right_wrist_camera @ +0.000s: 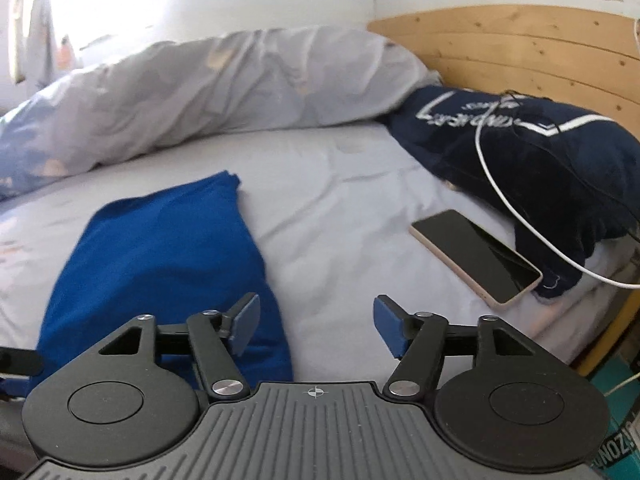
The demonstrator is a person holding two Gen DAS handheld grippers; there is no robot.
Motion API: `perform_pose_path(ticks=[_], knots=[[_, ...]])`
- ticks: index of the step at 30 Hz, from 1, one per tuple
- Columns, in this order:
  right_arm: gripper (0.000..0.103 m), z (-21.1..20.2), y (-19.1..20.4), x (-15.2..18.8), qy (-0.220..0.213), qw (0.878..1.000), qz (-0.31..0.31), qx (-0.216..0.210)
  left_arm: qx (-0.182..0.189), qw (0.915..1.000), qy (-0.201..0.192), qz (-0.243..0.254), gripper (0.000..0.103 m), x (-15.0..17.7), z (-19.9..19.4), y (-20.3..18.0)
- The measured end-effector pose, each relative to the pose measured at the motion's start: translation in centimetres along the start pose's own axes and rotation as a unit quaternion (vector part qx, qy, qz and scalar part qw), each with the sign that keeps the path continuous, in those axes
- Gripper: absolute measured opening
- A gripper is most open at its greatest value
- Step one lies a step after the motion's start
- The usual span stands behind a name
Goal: Fold clothes
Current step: 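Grasp the polo end with the left gripper while the right gripper grasps beside it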
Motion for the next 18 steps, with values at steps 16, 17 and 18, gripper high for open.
perform_pose_path(ticks=[16, 17, 18], knots=[[0.079, -1.1, 7.4, 1.9, -0.027, 0.970, -0.193, -0.148, -0.001, 0.9896, 0.033, -0.140, 0.018, -1.3, 0.6, 2.0], [0.079, -1.2, 8.5, 2.4, -0.025, 0.963, -0.223, -0.152, 0.000, 0.9892, 0.033, -0.143, 0.017, -1.4, 0.5, 1.9], [0.079, -1.3, 9.5, 2.9, -0.024, 0.956, -0.246, -0.156, 0.005, 0.9889, 0.034, -0.145, 0.017, -1.6, 0.3, 1.7]])
Point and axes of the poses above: each gripper's, at about its wrist camera, not at the fingertips, and z roughly the way its jaws point, y to its left, x to its underside, the point moved 1 cm from there along z, roughly the way its jaws point, and after that the axes turned 1 degree about -z, right-handed, at the moved point
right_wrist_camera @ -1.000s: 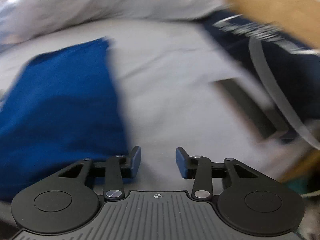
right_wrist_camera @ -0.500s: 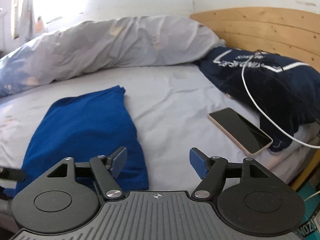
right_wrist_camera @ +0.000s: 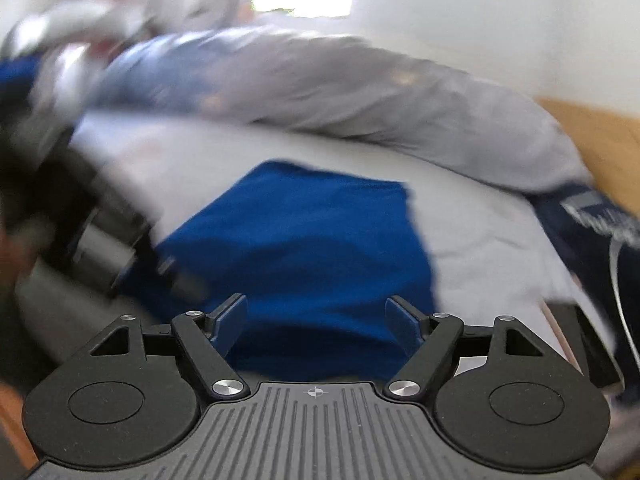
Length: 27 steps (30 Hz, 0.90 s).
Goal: Fold clothes
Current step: 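Grasp the polo end with the left gripper while the right gripper grasps beside it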
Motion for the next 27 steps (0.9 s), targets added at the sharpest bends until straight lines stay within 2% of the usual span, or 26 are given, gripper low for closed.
perform_pose_path(ticks=[3, 6, 12, 20, 27], knots=[[0.079, 0.3, 2.8, 0.0, -0.005, 0.998, -0.055, -0.009, 0.012, 0.9999, 0.001, -0.007, 0.016, -0.1, 0.4, -1.2], [0.079, 1.2, 4.8, 0.0, -0.013, 0.994, -0.106, 0.008, 0.028, 0.9995, 0.004, -0.011, 0.015, 0.1, -0.4, -1.7], [0.079, 4.5, 5.5, 0.4, -0.025, 0.978, -0.187, 0.089, 0.045, 0.9987, -0.002, -0.025, 0.015, -0.4, -0.8, -2.4], [0.080, 6.8, 3.3, 2.5, 0.006, 0.965, -0.206, 0.164, 0.066, 0.9964, -0.008, -0.052, 0.014, -0.5, -1.5, -2.3], [0.079, 7.4, 1.8, 3.5, -0.003, 0.956, -0.201, 0.213, 0.076, 0.9947, -0.017, -0.068, 0.014, -1.2, -2.7, -2.2]])
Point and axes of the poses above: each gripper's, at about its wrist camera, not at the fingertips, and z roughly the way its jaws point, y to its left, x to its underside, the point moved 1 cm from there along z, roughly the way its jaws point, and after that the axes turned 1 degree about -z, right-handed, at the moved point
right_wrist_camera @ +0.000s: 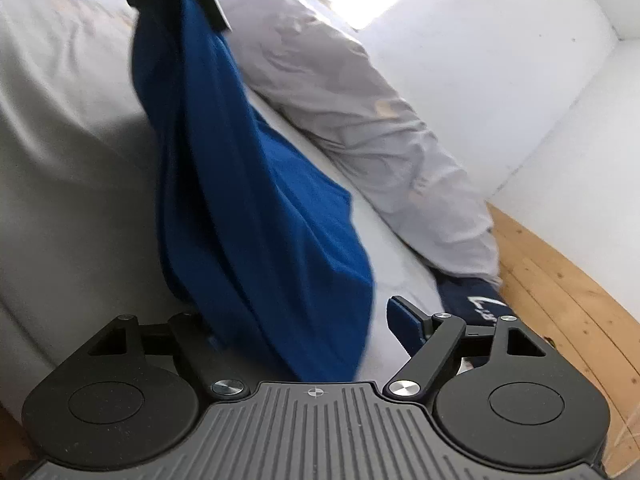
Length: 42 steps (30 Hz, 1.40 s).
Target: Fold clothes
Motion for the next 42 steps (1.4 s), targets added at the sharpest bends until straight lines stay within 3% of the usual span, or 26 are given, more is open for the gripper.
perform_pose_path(ticks=[1, 2, 3, 6, 10, 14, 17, 29, 37, 42], knots=[[0.074, 0.0, -0.3, 0.2, -0.004, 1.000, -0.001, 0.006, 0.000, 1.0000, 0.000, -0.001, 0.014, -0.1, 0.0, 0.0], [0.061, 0.0, -0.5, 0.4, -0.010, 1.000, -0.003, 0.012, 0.000, 1.0000, 0.001, -0.001, 0.014, -0.2, 0.0, -0.1], [0.054, 0.0, -0.5, 0.5, -0.018, 1.000, -0.013, 0.015, -0.001, 1.0000, 0.002, -0.002, 0.014, -0.2, 0.0, 0.0], [0.044, 0.2, -0.1, 0.9, -0.041, 0.997, -0.065, 0.001, -0.003, 1.0000, 0.004, -0.003, 0.014, -0.3, 0.0, 0.1], [0.009, 0.0, -0.3, 1.5, -0.061, 0.988, -0.130, -0.051, -0.011, 0.9999, 0.008, -0.001, 0.014, -0.3, -0.2, 0.5], [0.006, -0.7, -1.0, 3.1, -0.071, 0.961, -0.238, -0.121, -0.033, 0.9993, 0.015, 0.006, 0.014, -0.1, -0.4, 1.2], [0.006, -1.3, -2.1, 3.9, -0.070, 0.942, -0.294, -0.145, -0.050, 0.9984, 0.021, 0.014, 0.013, 0.2, -0.6, 1.5], [0.005, -5.4, -4.2, -1.6, -0.045, 0.927, -0.304, -0.216, -0.063, 0.9961, 0.031, 0.053, 0.009, 0.9, -4.8, 0.5], [0.005, -10.7, -4.9, -6.5, -0.030, 0.913, -0.304, -0.271, -0.035, 0.9981, 0.030, 0.042, 0.009, 2.0, -7.7, 0.1], [0.005, -12.2, -6.7, -8.5, -0.035, 0.913, -0.292, -0.284, -0.015, 0.9989, 0.025, 0.037, 0.009, 0.6, -7.2, -1.1]])
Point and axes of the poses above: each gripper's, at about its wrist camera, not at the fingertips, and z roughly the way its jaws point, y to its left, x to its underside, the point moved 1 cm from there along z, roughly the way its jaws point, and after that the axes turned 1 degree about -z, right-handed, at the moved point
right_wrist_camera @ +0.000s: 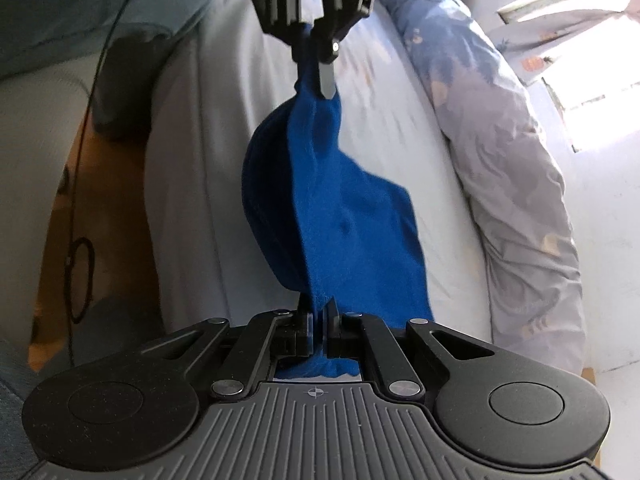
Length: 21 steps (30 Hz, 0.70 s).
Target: Fold clothes
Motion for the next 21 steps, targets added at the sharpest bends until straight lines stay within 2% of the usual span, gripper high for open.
perform_pose_path(ticks=[4, 6, 10, 14, 18, 21], knots=[[0.005, 1.3, -4.3, 0.5, 0.002, 0.999, 0.031, -0.011, 0.009, 0.9997, -0.019, 0.010, 0.009, -2.8, 1.0, -1.8], [0.005, 2.9, -7.3, 0.8, 0.013, 0.998, 0.054, -0.031, 0.007, 0.9996, -0.024, 0.012, 0.009, -4.9, 2.0, -2.7], [0.005, 7.3, -12.9, 1.2, 0.026, 0.991, 0.102, -0.080, -0.018, 0.9992, -0.033, 0.011, 0.009, -9.2, 5.0, -3.3], [0.006, 12.4, -17.3, 1.6, 0.030, 0.987, 0.127, -0.090, -0.030, 0.9981, -0.054, -0.004, 0.009, -13.7, 7.4, -2.9], [0.006, 17.2, -19.7, 2.5, 0.036, 0.984, 0.138, -0.106, -0.044, 0.9976, -0.054, -0.006, 0.009, -17.1, 9.7, -2.5], [0.008, 20.4, -20.8, 3.4, 0.047, 0.979, 0.154, -0.125, -0.072, 0.9963, -0.046, -0.006, 0.009, -18.9, 12.2, -1.5]])
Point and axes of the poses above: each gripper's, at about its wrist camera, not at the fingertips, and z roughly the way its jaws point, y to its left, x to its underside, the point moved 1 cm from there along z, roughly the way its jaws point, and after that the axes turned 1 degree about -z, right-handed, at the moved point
